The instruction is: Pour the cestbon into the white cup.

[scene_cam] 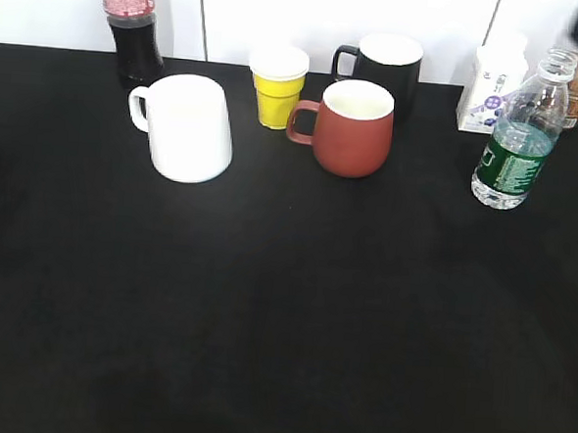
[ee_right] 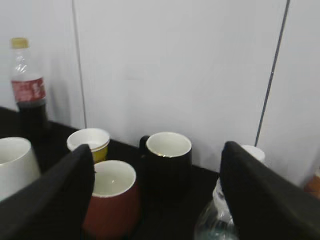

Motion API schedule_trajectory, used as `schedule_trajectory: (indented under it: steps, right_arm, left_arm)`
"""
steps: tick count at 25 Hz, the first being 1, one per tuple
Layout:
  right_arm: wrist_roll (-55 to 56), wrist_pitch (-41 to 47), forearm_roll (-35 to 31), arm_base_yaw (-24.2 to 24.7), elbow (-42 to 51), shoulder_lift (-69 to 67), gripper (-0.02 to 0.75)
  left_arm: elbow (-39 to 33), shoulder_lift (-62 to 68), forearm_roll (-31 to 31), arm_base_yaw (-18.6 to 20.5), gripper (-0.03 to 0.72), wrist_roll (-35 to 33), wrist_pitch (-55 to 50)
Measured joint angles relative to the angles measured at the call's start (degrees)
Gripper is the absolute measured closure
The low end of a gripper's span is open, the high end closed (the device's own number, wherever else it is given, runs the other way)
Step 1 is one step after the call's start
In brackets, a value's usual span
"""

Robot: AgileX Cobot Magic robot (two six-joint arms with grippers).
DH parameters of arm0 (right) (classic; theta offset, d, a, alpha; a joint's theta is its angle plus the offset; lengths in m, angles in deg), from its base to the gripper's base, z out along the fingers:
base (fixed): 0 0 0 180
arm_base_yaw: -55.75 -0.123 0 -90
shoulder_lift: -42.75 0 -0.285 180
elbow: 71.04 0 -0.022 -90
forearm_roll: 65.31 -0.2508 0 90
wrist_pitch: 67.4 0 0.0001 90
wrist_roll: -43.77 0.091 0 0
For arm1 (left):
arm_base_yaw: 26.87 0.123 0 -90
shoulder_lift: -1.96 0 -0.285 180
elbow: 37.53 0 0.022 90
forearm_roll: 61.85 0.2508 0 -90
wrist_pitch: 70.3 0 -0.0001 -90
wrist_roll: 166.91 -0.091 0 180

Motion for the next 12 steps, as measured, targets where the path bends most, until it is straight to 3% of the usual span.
schedule_trajectory:
  steps: [2, 4, 5, 6, 7, 12]
  right_arm:
    - [17.6, 11.1, 13.8, 0.0, -0.1, 15.6, 0.144]
    - [30.5, 15.7, 26.2, 0.0, -0.1, 24.4, 0.144]
    - [39.8, 17.6, 35.9, 0.0, -0.1, 29.4, 0.144]
    - [53.3, 17.7, 51.8, 0.0, -0.1, 35.1, 0.144]
    - [58.3, 18.0, 59.4, 0.0, -0.1, 37.1, 0.144]
    - [55.5, 29.4, 63.4, 0.0, -0.1, 37.9, 0.144]
  left_arm:
    - [3.2, -8.0, -3.0, -3.3, 0.428, 0.1, -14.2]
    - [4.3, -12.4, -5.0, -4.0, 0.428, 0.1, -20.4]
    - [4.4, -16.1, -5.5, -4.0, 0.431, -0.7, -26.0]
    - [4.4, -18.2, -6.3, -4.0, 0.437, -3.1, -28.7]
    - [4.4, -20.2, -7.2, -4.0, 0.439, -5.0, -30.6]
    - [4.9, -26.5, -8.5, -4.0, 0.439, -7.3, -40.2]
